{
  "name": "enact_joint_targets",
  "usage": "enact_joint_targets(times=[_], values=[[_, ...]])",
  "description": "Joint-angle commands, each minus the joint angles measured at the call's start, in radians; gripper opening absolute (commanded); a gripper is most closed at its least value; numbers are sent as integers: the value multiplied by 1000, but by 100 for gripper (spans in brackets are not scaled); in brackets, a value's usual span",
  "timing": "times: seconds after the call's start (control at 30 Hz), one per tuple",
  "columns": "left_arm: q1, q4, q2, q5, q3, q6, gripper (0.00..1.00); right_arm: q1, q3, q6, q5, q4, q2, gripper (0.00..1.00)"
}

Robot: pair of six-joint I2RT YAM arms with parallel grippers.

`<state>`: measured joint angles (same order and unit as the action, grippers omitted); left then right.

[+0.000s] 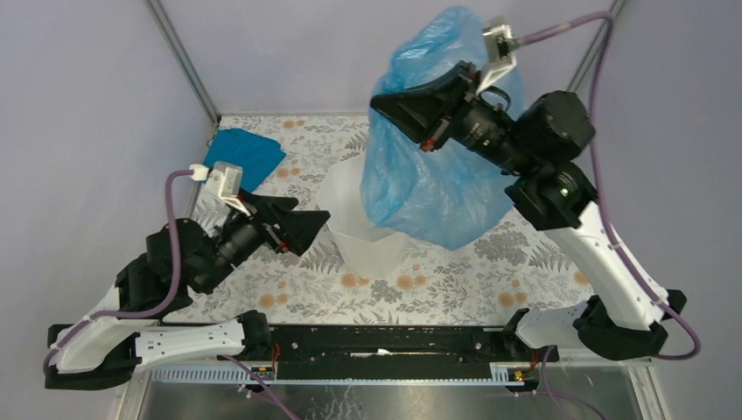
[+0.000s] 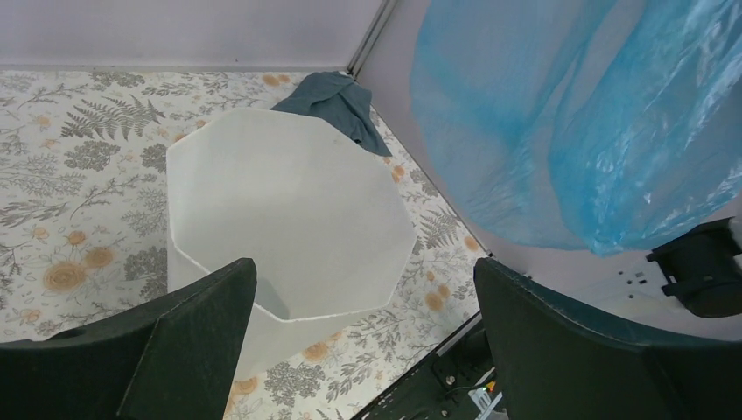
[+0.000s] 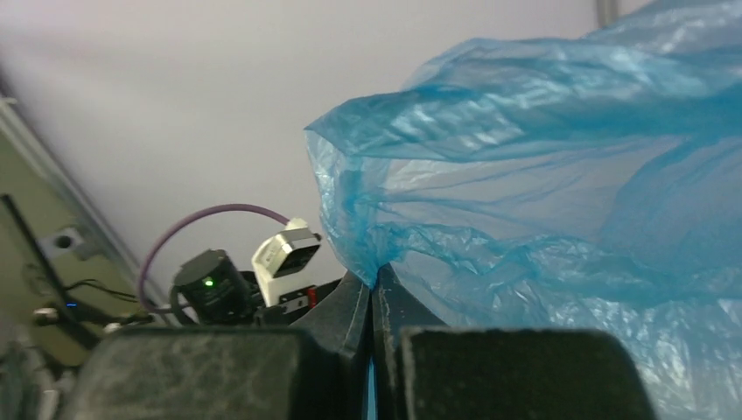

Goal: Put the trash bags into the trash bin

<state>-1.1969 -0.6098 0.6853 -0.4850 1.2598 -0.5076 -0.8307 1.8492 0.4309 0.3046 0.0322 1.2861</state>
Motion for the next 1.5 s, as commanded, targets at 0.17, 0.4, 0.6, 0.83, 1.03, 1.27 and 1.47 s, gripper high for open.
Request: enact_joint_targets(times=[0.17, 0.4, 0.6, 0.83, 1.03, 1.27, 1.47], values=[[-4, 34, -81, -39, -12, -21, 99, -3, -34, 256, 105, -273, -19, 0], [-4, 51, -23, 4, 10, -3, 99, -2, -190, 156, -154, -178, -144, 0], [-4, 63, 44, -5, 43, 20, 99, -3, -388, -28, -514, 31, -261, 0], [-4, 81, 172, -54, 121, 64, 99, -2, -543, -133, -560, 175, -326, 0], [-4, 26, 339, -215, 171, 42, 79, -3, -513, -221, -509, 266, -305, 0], [34, -56, 483, -249, 119, -82, 64, -2, -461, -268, -502, 239, -337, 0], [149, -151, 551, -113, 129, -155, 49, -2, -421, -302, -478, 218, -321, 0]])
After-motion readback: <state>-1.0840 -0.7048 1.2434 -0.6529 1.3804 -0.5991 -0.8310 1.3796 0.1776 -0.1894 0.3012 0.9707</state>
